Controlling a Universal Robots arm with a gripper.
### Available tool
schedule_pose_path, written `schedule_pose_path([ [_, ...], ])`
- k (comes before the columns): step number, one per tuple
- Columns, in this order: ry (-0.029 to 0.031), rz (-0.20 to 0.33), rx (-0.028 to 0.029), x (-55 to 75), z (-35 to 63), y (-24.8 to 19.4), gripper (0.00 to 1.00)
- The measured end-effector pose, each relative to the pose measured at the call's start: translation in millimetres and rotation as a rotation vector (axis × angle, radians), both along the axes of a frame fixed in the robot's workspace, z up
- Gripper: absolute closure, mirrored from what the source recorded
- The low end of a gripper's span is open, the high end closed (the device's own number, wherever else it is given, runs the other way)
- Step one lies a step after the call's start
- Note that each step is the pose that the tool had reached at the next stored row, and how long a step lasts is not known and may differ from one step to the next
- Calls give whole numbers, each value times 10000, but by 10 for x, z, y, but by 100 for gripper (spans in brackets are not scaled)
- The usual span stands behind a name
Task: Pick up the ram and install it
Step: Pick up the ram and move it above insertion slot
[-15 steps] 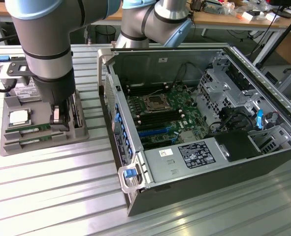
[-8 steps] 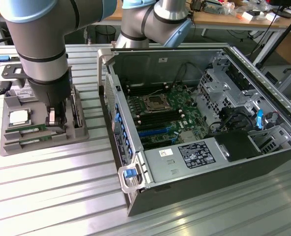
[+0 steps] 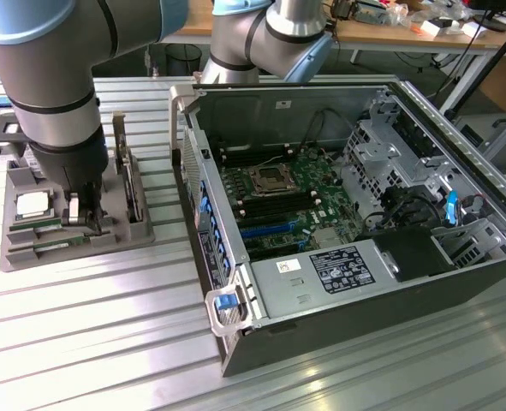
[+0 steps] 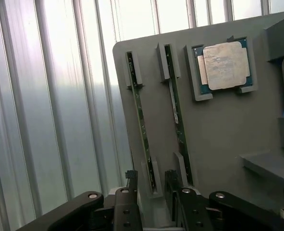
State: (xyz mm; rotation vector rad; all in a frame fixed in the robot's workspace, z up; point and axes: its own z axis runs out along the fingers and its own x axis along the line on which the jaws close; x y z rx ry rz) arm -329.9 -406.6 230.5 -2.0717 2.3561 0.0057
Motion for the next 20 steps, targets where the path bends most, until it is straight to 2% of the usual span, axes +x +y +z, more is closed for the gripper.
schedule_pose_path([
  [3, -2, 234, 0, -99, -34, -8, 64],
  [8, 0, 297, -1, -259, -64, -8, 64],
  [10, -2, 351, 1, -327, -108, -9, 64],
  [14, -2, 427, 1, -354, -188, -19, 64],
  [20, 1, 449, -1, -359, -228, -28, 64],
])
